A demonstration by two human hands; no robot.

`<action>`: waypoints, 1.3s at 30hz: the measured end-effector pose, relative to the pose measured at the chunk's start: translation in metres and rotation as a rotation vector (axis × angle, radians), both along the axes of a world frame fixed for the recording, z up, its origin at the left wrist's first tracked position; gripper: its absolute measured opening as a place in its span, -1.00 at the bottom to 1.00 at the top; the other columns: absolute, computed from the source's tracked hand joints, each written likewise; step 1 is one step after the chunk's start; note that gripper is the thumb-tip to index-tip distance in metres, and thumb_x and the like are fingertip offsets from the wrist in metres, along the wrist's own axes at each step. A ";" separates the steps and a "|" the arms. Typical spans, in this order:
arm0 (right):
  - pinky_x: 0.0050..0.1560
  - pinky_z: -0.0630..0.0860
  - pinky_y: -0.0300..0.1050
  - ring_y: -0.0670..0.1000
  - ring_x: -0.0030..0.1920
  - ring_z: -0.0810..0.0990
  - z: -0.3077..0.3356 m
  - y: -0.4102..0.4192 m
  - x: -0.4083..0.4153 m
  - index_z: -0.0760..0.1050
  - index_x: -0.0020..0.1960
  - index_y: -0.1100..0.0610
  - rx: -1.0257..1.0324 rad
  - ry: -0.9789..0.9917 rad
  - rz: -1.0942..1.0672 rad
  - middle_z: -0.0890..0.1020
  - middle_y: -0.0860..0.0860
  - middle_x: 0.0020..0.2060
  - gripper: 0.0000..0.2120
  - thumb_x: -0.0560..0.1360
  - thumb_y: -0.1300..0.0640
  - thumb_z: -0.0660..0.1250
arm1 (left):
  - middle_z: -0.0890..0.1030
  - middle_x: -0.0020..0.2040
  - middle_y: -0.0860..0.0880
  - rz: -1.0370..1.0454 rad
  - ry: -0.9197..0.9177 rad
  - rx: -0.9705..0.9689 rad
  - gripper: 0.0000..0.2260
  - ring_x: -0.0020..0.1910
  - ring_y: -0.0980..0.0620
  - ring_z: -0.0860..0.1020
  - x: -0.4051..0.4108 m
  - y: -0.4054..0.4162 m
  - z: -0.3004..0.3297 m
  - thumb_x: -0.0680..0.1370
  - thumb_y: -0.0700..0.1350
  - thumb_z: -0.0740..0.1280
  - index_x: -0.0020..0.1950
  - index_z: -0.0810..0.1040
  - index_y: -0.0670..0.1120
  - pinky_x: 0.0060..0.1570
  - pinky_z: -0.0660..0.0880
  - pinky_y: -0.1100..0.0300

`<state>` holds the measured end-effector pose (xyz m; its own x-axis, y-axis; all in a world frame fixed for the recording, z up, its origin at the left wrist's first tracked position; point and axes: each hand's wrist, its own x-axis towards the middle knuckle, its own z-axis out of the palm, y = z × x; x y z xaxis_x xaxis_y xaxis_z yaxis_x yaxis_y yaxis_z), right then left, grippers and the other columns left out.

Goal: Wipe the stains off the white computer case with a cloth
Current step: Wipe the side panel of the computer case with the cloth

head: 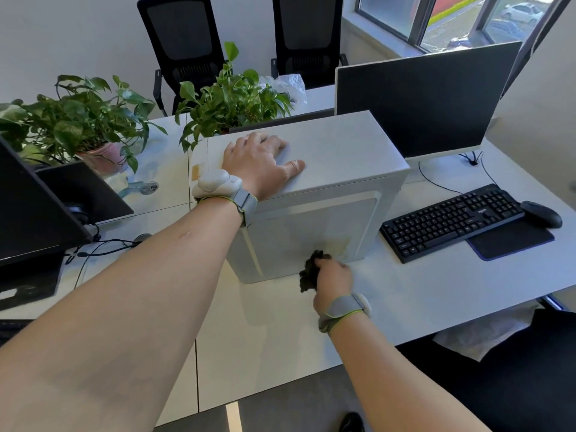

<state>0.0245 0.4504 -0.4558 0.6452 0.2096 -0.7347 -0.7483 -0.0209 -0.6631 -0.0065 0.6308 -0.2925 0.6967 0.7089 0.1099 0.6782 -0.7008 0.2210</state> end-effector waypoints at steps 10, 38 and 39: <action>0.19 0.59 0.05 0.12 0.04 0.62 0.029 0.025 -0.001 0.52 0.29 0.10 -0.047 -0.304 -0.058 0.65 0.11 0.08 -0.58 0.46 0.32 0.42 | 0.38 0.48 0.03 0.011 0.003 -0.003 -0.38 0.47 -0.09 0.31 0.001 0.000 0.000 0.50 0.47 0.17 0.47 0.42 0.20 0.48 0.16 -0.04; 0.07 0.67 0.18 0.27 0.04 0.70 0.009 0.011 -0.032 0.60 0.13 0.20 0.245 -0.067 0.269 0.69 0.30 0.05 -0.72 0.43 0.33 0.44 | 0.37 0.50 0.02 0.008 0.008 -0.022 -0.38 0.48 -0.10 0.30 0.000 0.000 0.000 0.49 0.47 0.16 0.47 0.41 0.20 0.50 0.16 -0.07; 0.04 0.67 0.13 0.23 0.01 0.71 0.017 0.003 -0.021 0.60 0.11 0.18 0.244 -0.103 0.202 0.68 0.32 0.06 -0.72 0.40 0.26 0.45 | 0.37 0.50 0.02 0.007 0.005 -0.021 -0.38 0.48 -0.10 0.30 0.000 -0.001 0.001 0.50 0.47 0.16 0.47 0.41 0.20 0.50 0.16 -0.07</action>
